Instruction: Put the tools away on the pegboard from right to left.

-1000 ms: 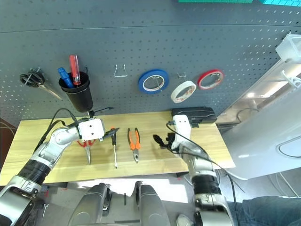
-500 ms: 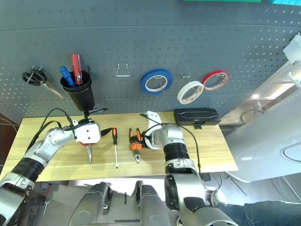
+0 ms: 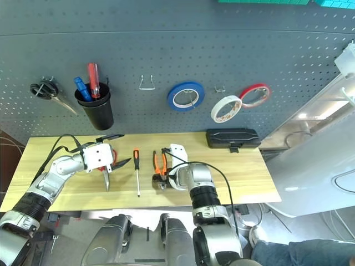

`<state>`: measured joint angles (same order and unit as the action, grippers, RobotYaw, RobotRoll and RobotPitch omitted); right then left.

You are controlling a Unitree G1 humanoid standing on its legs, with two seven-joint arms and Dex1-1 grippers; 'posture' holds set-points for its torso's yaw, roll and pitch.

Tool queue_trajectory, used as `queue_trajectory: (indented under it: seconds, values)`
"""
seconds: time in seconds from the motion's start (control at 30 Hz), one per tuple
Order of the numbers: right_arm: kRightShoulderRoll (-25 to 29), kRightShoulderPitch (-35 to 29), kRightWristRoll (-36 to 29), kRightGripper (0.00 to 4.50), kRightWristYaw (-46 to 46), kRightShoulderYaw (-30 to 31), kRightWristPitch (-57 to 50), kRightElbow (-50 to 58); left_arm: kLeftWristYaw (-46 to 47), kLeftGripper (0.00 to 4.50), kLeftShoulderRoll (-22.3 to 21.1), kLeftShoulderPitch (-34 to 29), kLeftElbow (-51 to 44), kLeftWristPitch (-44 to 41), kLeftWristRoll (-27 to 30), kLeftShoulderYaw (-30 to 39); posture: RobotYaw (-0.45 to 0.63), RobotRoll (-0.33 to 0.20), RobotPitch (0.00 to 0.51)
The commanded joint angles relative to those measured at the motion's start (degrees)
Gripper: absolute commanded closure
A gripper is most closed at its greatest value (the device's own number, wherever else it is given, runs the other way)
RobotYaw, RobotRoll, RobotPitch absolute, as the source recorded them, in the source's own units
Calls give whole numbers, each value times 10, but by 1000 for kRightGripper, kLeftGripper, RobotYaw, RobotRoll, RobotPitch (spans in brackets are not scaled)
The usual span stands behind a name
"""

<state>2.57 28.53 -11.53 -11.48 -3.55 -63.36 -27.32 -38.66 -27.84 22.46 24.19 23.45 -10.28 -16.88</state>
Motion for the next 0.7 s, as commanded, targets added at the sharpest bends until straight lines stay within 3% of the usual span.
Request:
queue_trajectory:
  seconds: [0.03,0.3,0.7]
  values:
    - [-9,-1,-1,53,11,-1,-2,19,-28,0,-2,-19,-16,-29,11,-5,153,0,245]
    - [-13,31,10,53,28,9,8,24,-40,0,-6,-28,-29,-43,18,4,152,0,247]
    - [13,83,49,53,6,56,75,-62,-43,0,-5,-35,-31,-44,27,12,157,0,237]
